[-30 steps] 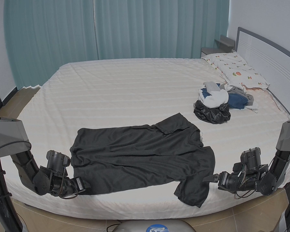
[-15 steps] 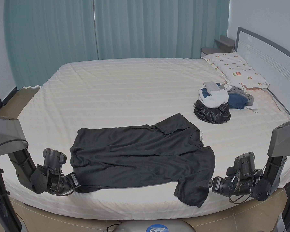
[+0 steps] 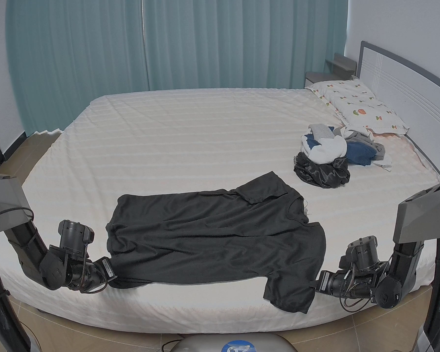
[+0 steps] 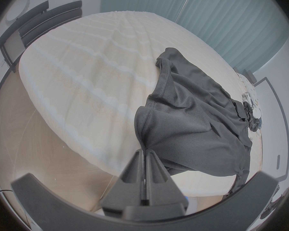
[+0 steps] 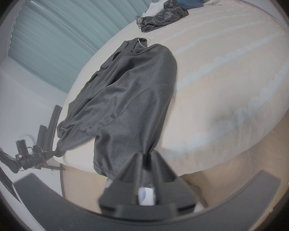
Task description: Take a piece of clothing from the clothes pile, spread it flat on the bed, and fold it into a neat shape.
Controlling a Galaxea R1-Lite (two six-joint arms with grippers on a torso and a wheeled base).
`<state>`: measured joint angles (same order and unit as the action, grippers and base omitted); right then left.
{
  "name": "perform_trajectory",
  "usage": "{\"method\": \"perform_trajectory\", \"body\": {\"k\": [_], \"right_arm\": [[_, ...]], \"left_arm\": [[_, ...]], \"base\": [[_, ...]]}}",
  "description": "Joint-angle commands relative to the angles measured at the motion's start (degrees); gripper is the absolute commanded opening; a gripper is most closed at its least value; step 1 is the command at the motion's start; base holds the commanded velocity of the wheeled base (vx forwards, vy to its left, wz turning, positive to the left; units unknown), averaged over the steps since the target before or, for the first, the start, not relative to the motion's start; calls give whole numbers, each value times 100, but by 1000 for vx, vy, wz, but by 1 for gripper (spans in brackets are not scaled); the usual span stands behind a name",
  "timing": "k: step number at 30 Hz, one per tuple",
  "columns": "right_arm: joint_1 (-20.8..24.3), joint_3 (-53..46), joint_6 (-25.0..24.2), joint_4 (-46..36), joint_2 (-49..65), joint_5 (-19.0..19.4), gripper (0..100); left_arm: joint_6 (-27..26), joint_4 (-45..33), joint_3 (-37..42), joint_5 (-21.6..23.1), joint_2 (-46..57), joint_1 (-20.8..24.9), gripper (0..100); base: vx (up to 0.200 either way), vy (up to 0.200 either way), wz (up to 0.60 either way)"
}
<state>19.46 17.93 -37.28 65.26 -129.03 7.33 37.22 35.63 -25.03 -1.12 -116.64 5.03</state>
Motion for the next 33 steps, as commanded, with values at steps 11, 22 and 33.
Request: {"method": "perform_trajectory", "body": {"k": [11, 22, 33], "right_arm": [[-267, -492, 652, -444, 659, -153, 0], [-153, -818, 1232, -611, 369, -73, 0], [-30, -791, 1276, -531, 70, -65, 0]], "left_arm": [[-602, -522, 15, -28, 291, -310, 0], [-1278, -1375, -2, -231, 599, -574, 0], [-1358, -1436, -20, -538, 150, -530, 0]], "base": [[0, 0, 0], [0, 0, 0], [0, 0, 0]]}}
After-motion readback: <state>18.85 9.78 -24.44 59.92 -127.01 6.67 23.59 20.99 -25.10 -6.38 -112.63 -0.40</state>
